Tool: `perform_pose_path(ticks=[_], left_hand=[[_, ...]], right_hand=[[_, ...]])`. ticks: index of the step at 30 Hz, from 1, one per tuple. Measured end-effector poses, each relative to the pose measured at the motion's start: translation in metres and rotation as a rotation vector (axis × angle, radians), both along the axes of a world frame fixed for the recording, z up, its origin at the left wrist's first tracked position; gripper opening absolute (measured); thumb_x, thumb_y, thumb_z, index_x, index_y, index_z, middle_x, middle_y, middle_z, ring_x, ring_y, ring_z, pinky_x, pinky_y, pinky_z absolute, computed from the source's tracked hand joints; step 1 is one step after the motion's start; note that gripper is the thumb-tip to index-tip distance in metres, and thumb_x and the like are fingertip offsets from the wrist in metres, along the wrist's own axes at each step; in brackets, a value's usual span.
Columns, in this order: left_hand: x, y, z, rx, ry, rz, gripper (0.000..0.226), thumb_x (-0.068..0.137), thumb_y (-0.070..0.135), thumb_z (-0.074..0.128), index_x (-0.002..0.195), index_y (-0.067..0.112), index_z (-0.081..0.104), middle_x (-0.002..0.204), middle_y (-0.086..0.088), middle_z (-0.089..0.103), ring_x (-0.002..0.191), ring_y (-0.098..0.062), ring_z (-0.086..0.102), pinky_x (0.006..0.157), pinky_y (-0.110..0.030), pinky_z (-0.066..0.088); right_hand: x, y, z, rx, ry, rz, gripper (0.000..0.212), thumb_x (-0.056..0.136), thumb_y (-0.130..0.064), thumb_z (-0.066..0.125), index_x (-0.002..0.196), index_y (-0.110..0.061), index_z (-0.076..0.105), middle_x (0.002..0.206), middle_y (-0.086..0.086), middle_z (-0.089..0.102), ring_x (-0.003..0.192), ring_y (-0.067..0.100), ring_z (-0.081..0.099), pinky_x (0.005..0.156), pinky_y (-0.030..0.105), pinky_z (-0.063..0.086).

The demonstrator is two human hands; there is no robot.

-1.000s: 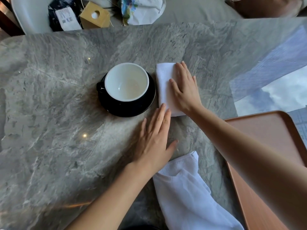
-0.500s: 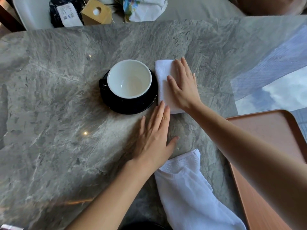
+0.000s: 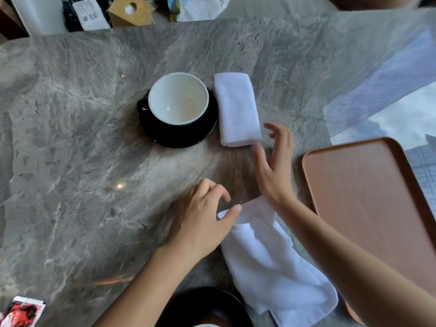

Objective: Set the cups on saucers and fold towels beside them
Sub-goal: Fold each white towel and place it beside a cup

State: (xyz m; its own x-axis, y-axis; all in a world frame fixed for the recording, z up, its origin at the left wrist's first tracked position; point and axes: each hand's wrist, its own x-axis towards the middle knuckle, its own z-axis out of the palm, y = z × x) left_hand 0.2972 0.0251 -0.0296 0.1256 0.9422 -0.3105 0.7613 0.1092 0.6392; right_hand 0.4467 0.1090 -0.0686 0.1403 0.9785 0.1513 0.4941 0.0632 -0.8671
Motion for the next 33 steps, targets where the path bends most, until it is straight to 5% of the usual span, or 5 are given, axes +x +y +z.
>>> perform_pose_path(ticks=[10, 13, 16, 29, 33], left_hand=[[0.001, -0.029, 0.017, 0.049, -0.018, -0.325, 0.019, 0.081, 0.044, 0.061, 0.072, 0.030, 0.053, 0.084, 0.010, 0.054, 0.098, -0.008, 0.049, 0.114, -0.027, 0.008], [-0.017, -0.032, 0.018, 0.041, -0.223, -0.185, 0.031, 0.077, 0.039, 0.064, 0.059, 0.021, 0.046, 0.064, 0.003, 0.051, 0.071, -0.013, 0.051, 0.086, -0.031, 0.042], [-0.034, -0.039, 0.020, 0.041, -0.291, -0.086, 0.028, 0.076, 0.040, 0.060, 0.056, 0.022, 0.050, 0.054, 0.001, 0.043, 0.056, -0.012, 0.042, 0.058, -0.036, 0.040], [-0.142, -0.091, 0.014, 0.003, -0.191, -0.001, 0.044, 0.064, 0.053, 0.063, 0.068, 0.011, 0.051, 0.066, -0.001, 0.056, 0.066, -0.016, 0.053, 0.066, -0.039, 0.045], [-0.181, -0.103, 0.022, 0.037, -0.316, 0.092, 0.020, 0.070, 0.041, 0.066, 0.067, 0.028, 0.051, 0.062, 0.014, 0.052, 0.061, 0.003, 0.044, 0.058, -0.018, 0.035]], right_hand=[[0.009, -0.060, 0.028, -0.217, 0.029, 0.432, 0.020, 0.091, -0.013, 0.047, 0.087, -0.019, 0.066, 0.080, -0.005, 0.069, 0.079, 0.011, 0.065, 0.070, 0.029, 0.049], [-0.004, -0.070, 0.038, -0.253, -0.061, 0.603, 0.035, 0.098, -0.033, 0.040, 0.078, -0.016, 0.063, 0.073, -0.005, 0.066, 0.071, 0.013, 0.063, 0.071, 0.037, 0.050], [-0.021, -0.079, 0.045, -0.233, -0.121, 0.693, 0.037, 0.097, -0.036, 0.038, 0.065, -0.022, 0.049, 0.058, -0.007, 0.051, 0.057, 0.009, 0.049, 0.059, 0.029, 0.040], [-0.099, -0.076, 0.070, -0.344, 0.144, 0.762, 0.046, 0.092, -0.024, 0.059, 0.052, -0.024, 0.036, 0.053, -0.010, 0.028, 0.051, 0.003, 0.026, 0.048, 0.019, 0.023], [-0.116, -0.055, 0.083, -0.358, 0.248, 0.704, 0.046, 0.092, -0.020, 0.057, 0.053, -0.020, 0.033, 0.050, -0.013, 0.027, 0.046, 0.000, 0.023, 0.042, 0.013, 0.020]])
